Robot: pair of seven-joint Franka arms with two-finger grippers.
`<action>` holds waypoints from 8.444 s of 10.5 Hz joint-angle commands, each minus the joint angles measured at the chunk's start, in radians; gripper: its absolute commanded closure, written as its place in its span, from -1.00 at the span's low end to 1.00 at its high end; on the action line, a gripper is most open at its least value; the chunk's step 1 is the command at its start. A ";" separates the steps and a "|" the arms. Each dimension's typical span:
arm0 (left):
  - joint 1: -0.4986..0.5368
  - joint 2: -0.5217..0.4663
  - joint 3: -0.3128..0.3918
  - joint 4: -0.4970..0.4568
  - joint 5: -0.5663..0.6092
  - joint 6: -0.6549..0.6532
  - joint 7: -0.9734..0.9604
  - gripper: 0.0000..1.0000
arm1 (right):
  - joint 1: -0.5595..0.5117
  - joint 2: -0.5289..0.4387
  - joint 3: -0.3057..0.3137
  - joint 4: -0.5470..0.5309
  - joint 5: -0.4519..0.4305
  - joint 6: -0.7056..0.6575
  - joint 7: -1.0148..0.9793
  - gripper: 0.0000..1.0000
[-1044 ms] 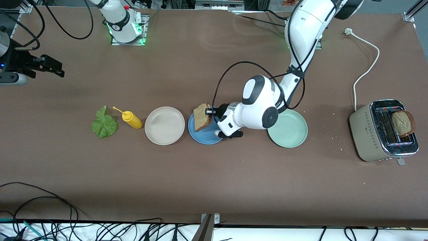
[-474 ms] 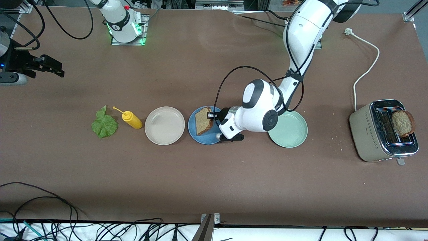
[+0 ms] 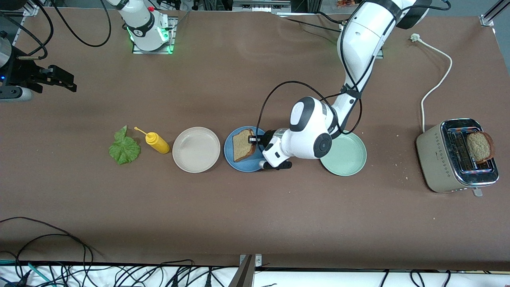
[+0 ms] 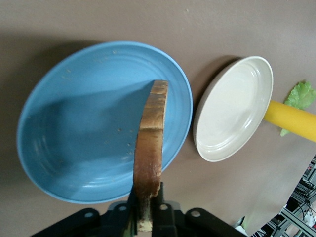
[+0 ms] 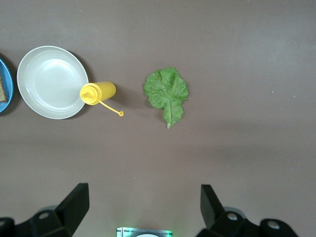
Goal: Make sandwich in blue plate with both arms
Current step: 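Lower the bread onto the blue plate and open the left gripper, then withdraw the left gripper while the right gripper reaches the lettuce, then grasp the green lettuce leaf with the right gripper and lift it, then place the lettuce on the bread in the blue plate, release, then move the right gripper back and grasp the yellow squeeze bottle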
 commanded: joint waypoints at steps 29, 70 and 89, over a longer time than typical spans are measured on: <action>0.376 -0.883 0.164 -0.248 0.825 -0.602 0.092 -1.00 | -0.023 0.507 -0.012 -0.344 -0.081 0.714 -0.062 -0.86; 0.388 -0.845 0.169 -0.211 0.831 -0.621 0.089 -1.00 | 0.299 0.670 0.392 0.321 -0.113 0.278 0.619 -1.00; 0.391 -0.845 0.170 -0.212 0.831 -0.621 0.089 -1.00 | -0.044 0.611 -0.223 0.021 0.526 0.162 -1.610 -1.00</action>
